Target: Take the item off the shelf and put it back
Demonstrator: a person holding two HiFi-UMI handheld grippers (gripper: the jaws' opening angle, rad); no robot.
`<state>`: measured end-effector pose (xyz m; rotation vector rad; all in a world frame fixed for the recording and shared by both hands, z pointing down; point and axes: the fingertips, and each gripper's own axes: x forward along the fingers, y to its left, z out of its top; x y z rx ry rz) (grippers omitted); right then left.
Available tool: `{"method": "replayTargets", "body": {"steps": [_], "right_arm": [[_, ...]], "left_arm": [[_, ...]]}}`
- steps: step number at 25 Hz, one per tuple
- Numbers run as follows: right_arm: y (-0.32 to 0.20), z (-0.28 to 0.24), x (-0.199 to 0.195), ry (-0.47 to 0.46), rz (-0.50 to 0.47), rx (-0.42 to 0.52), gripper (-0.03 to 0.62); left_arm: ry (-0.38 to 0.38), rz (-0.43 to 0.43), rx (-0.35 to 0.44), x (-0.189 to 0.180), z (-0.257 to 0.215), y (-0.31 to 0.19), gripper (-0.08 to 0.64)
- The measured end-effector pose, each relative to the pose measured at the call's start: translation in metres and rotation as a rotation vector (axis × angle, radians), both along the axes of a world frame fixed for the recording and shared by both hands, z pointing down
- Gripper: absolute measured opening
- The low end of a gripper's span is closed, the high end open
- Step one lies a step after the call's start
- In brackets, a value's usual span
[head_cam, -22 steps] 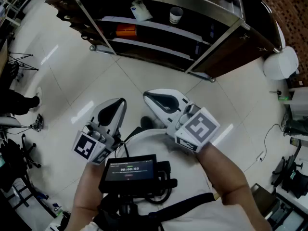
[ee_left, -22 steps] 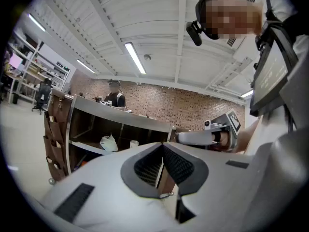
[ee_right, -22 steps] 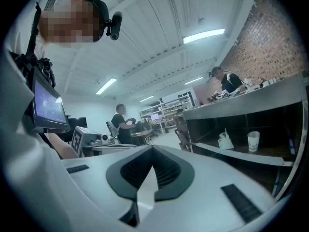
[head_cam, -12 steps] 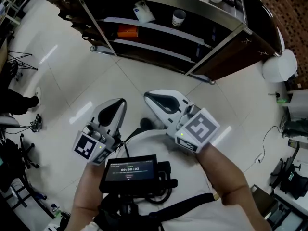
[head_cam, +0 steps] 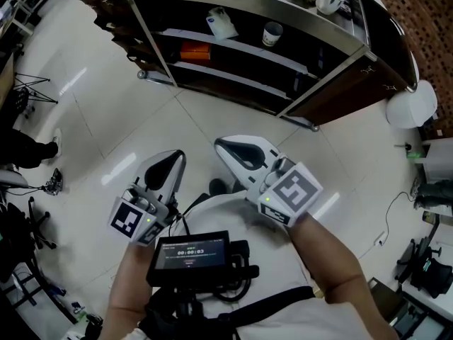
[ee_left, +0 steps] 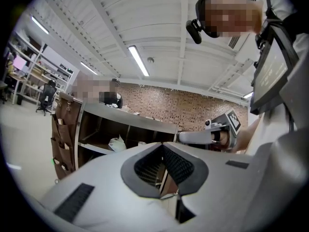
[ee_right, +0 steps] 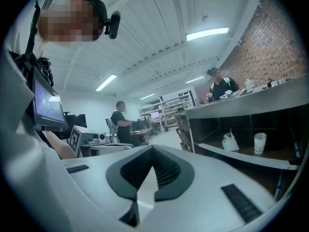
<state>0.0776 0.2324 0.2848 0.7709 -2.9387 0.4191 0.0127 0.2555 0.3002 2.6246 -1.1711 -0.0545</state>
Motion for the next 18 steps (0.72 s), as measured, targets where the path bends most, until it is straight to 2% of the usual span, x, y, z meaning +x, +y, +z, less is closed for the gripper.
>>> {"method": "replayTargets", "body": {"steps": [5, 13, 18], "right_arm": [[-0.012, 0.003, -0.008, 0.002, 0.002, 0.003, 0.008], [-0.039, 0.027, -0.022, 0.029, -0.021, -0.017, 0.009], [-0.079, 0.049, -0.023, 0.031, -0.016, -0.058, 0.011]], "left_arm": [[-0.059, -0.053, -0.033, -0.024, 0.015, -0.009, 0.012], [-0.068, -0.095, -0.066, -0.038, 0.029, -0.032, 0.011], [-0.080, -0.092, -0.091, -0.037, 0.037, -0.070, 0.011]]}}
